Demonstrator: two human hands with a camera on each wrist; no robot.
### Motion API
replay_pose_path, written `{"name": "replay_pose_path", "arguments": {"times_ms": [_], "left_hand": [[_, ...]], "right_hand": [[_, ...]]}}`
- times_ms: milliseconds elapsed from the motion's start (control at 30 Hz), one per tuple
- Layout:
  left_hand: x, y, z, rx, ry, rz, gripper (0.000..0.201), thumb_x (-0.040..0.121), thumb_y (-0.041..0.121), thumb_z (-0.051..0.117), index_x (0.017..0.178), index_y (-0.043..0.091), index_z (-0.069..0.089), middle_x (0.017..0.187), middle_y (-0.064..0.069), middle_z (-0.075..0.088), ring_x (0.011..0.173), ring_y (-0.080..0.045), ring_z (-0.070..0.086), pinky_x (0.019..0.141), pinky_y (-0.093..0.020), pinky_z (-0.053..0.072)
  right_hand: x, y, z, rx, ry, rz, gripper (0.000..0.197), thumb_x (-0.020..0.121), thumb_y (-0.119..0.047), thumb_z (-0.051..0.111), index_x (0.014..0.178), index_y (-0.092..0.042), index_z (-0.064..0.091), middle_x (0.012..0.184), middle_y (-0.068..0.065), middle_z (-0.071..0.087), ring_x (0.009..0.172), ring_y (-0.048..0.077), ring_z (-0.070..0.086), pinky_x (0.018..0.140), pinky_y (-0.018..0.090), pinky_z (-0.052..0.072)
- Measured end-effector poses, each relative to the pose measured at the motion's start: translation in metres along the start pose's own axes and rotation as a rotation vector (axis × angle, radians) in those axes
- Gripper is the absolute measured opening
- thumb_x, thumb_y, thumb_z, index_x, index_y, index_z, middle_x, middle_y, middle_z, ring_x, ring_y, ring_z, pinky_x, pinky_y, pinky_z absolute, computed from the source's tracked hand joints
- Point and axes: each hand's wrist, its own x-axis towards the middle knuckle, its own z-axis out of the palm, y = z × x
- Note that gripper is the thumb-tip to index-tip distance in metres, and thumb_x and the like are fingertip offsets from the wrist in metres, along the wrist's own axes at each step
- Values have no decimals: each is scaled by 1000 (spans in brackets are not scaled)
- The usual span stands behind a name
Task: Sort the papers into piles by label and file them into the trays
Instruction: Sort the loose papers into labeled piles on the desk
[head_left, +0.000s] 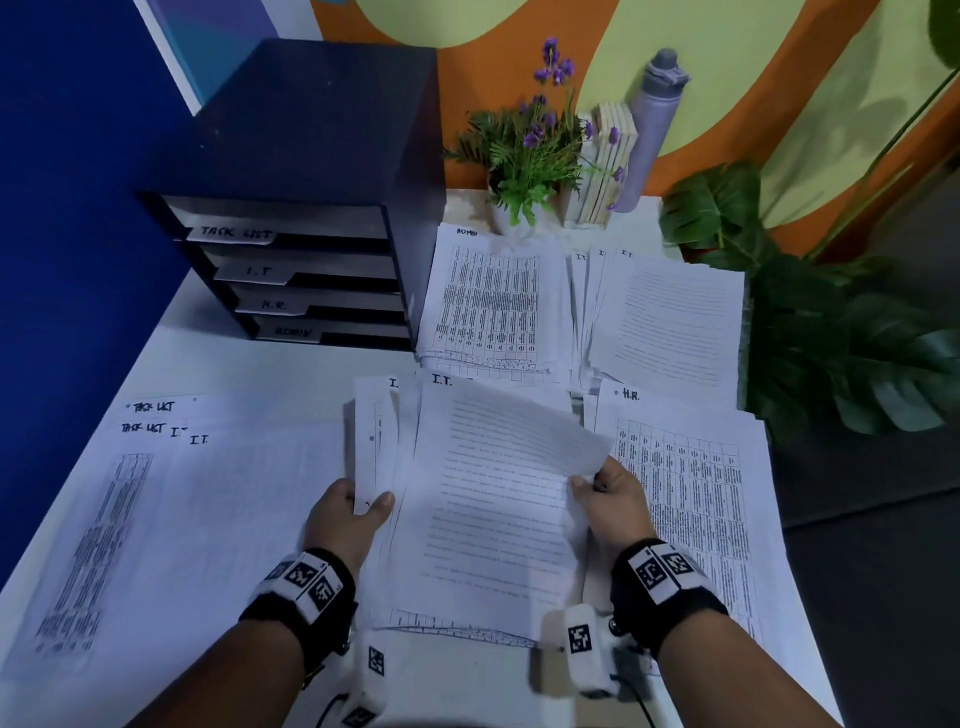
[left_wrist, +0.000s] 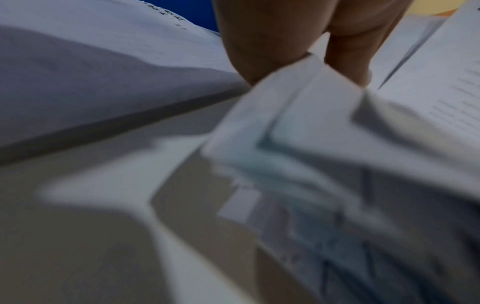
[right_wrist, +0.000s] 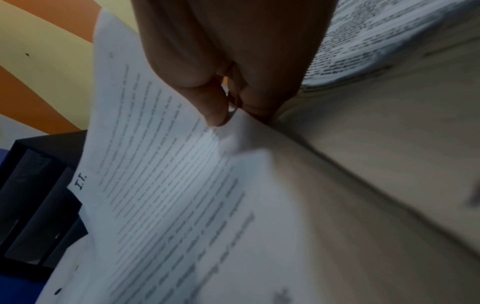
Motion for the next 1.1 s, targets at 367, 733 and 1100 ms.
{"name": "replay_pose_path", "arguments": {"times_ms": [367, 733, 1100], "left_hand": [[-14, 10, -4, -170, -48, 36, 14, 80, 9, 76, 88, 15, 66, 87, 0, 73, 84, -20, 69, 78, -32, 56], [-27, 33, -2, -145, -91, 103, 40, 78, 11, 78, 110, 22, 58, 101, 6, 69, 92, -14, 67, 76, -28, 52], [-26, 105, 6, -251, -13, 400, 65, 90, -3, 60, 143, 25, 38, 125, 8, 59, 108, -9, 59, 79, -7, 46]], "right_hand": [[-5, 3, 5, 394, -51, 29, 31, 69, 13, 55, 51, -11, 60, 110, 9, 66, 91, 30, 62, 72, 35, 52], [-2, 1, 7, 132, 53, 9, 20, 86, 9, 55, 81, -11, 54, 76, 5, 69, 72, 22, 68, 67, 34, 57], [-2, -30, 23, 78, -129, -36, 65, 93, -20, 61, 147, -33, 28, 138, -8, 53, 123, 15, 55, 109, 43, 41]]}}
